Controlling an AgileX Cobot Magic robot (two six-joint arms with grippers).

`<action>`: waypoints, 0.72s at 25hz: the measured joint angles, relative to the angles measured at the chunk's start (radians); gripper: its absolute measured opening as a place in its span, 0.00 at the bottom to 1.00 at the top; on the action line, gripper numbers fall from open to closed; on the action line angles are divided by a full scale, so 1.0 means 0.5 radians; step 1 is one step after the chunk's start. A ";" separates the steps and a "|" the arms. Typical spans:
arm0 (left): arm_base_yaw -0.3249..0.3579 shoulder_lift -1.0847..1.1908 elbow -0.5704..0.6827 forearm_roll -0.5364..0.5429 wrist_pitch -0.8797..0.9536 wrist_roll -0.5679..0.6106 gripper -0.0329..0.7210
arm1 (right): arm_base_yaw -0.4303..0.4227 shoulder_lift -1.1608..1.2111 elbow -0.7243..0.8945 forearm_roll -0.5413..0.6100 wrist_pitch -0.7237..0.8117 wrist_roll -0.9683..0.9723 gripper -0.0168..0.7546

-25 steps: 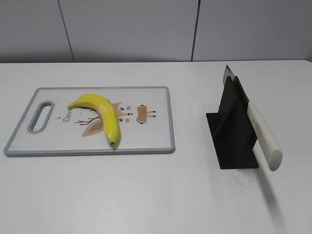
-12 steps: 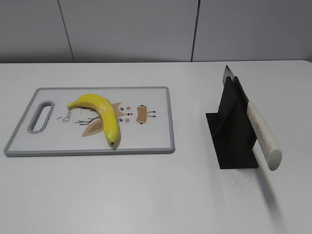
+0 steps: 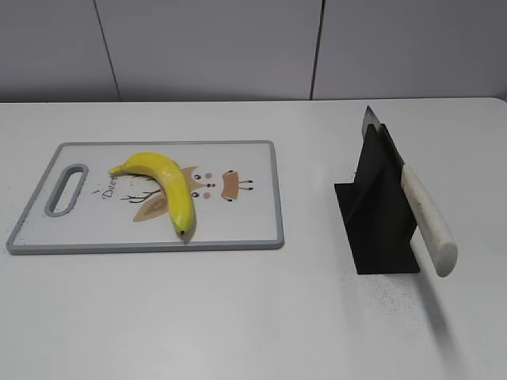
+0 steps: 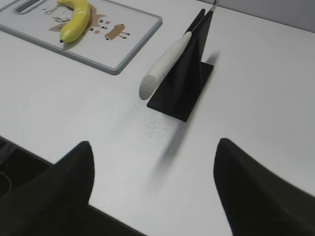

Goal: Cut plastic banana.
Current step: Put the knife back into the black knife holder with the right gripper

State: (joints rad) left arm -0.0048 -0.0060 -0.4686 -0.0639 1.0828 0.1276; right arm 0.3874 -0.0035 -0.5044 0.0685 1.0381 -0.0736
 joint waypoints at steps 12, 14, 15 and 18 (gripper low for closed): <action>0.002 0.000 0.000 0.000 0.000 0.000 0.74 | -0.576 -0.007 0.000 0.021 0.002 0.000 0.76; 0.002 0.000 0.000 0.000 0.000 0.000 0.74 | -0.593 -0.007 0.000 0.022 0.002 0.000 0.76; 0.002 0.000 0.000 0.000 0.000 0.000 0.74 | -0.595 -0.007 0.000 0.022 0.002 0.000 0.76; 0.002 0.000 0.000 0.000 0.000 0.000 0.74 | -0.598 -0.007 0.000 0.022 0.002 0.000 0.76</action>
State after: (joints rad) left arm -0.0040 -0.0060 -0.4686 -0.0637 1.0828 0.1276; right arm 0.0885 -0.0069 -0.5044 0.0797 1.0393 -0.0736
